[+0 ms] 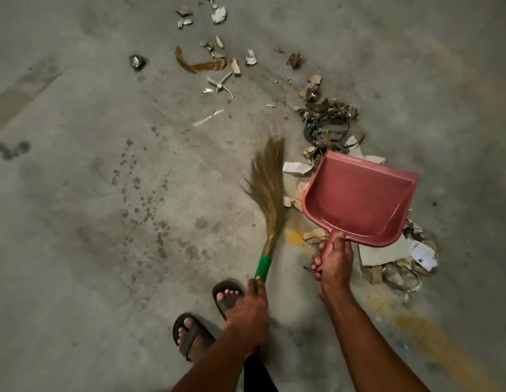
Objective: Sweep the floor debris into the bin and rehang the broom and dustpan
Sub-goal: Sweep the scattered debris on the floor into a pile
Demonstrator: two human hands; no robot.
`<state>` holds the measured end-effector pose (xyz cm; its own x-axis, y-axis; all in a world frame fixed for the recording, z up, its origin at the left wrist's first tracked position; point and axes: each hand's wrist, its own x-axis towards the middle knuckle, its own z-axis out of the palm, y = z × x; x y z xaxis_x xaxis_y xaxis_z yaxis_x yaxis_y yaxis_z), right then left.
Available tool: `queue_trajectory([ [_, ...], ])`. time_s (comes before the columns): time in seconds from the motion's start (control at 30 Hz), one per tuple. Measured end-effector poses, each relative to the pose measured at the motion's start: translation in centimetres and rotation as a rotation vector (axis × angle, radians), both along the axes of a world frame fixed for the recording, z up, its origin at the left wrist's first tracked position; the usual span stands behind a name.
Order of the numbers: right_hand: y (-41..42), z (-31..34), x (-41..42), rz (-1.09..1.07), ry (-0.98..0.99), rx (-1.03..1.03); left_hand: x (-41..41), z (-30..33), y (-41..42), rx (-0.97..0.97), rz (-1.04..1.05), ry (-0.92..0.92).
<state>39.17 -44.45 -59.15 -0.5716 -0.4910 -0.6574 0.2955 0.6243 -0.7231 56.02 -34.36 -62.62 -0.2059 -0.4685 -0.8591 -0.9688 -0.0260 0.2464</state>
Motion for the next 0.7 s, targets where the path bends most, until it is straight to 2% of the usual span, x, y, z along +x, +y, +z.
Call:
queue_trajectory([
  [0.17,1.1,-0.1,0.0,0.014,0.024,0.024,-0.7,1.1,-4.0,-0.088,0.071,0.104],
  [0.37,3.3,-1.2,2.7,0.190,0.027,0.175,1.0,1.2,-7.5,-0.129,0.383,0.197],
  [0.6,3.2,-3.7,7.0,0.030,-0.234,0.135,1.0,0.5,-10.1,0.100,0.818,0.299],
  [0.7,2.3,-4.3,7.4,0.005,-0.195,0.177,0.7,0.0,-10.9,0.085,0.810,0.295],
])
